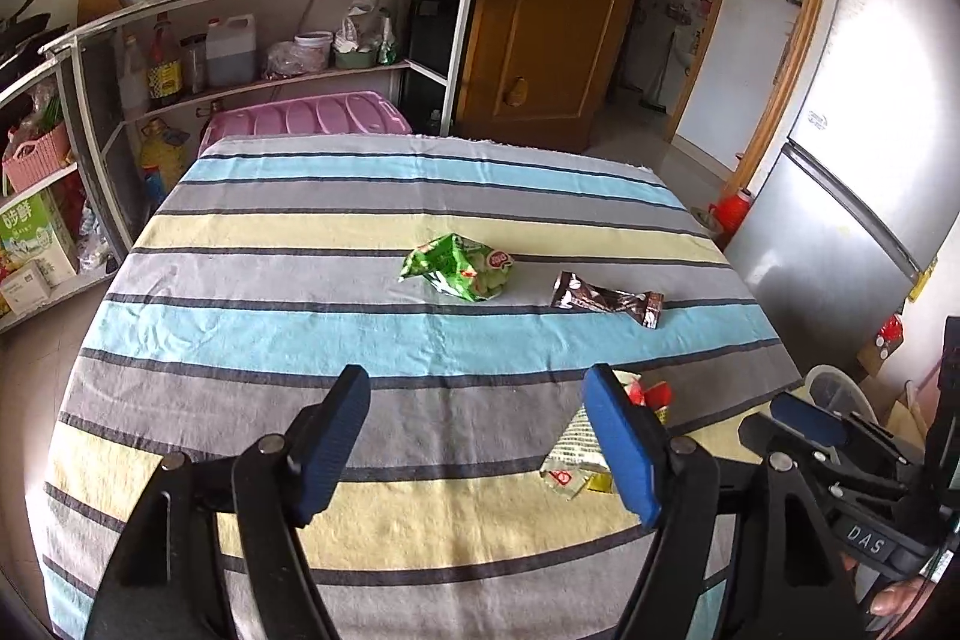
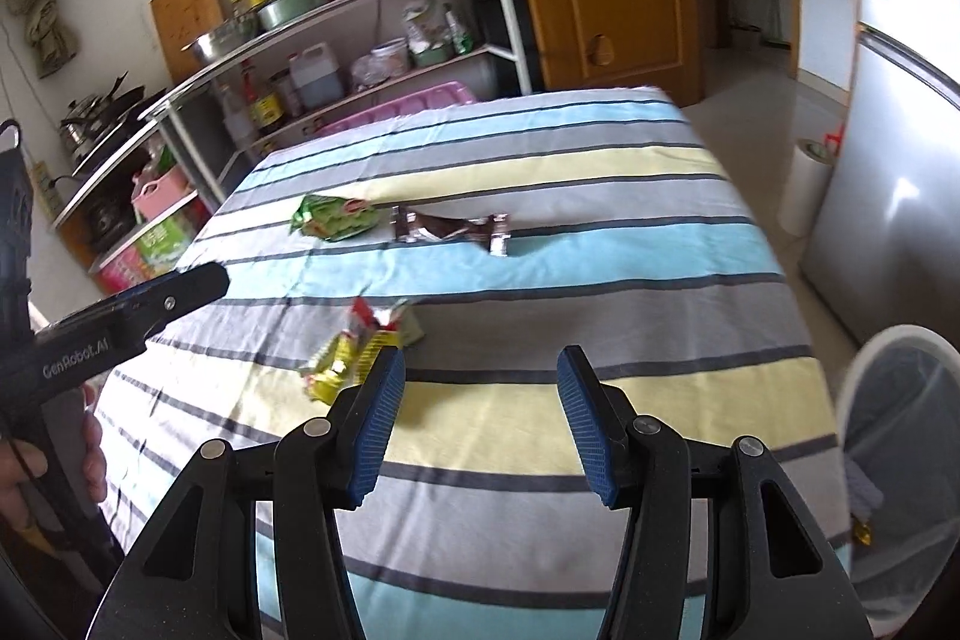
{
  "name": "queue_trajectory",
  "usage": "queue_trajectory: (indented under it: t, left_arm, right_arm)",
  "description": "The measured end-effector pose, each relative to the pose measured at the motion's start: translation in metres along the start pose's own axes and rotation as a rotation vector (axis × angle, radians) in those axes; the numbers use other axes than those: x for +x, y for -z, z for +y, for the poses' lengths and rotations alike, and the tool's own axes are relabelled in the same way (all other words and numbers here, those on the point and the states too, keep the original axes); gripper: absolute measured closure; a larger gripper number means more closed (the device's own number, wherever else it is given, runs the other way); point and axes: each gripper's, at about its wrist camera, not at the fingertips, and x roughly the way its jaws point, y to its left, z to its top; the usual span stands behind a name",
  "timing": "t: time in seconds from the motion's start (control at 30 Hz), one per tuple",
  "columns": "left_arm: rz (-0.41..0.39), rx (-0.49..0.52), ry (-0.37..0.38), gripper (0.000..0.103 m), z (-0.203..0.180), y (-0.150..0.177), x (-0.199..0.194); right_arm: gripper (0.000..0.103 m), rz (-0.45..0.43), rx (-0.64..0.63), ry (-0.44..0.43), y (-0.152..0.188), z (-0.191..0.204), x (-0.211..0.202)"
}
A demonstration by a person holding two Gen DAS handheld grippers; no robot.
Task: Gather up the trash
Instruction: 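Move both tools back over the table toward the remaining wrappers, then grasp the yellow wrappers with the right tool while the left tool grasps the green chip bag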
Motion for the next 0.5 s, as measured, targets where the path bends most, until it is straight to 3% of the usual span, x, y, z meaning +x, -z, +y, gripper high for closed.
queue_trajectory:
  t: [0.1,0.5]
  left_arm:
    - [0.001,-0.003,-0.027,0.026,0.01,-0.005,0.007]
    - [0.021,-0.04,0.002,0.024,0.021,-0.029,0.032]
  right_arm:
    - [0.049,0.012,-0.028,-0.017,-0.002,0.013,0.008]
    - [0.049,0.115,-0.076,-0.085,-0.007,0.043,0.053]
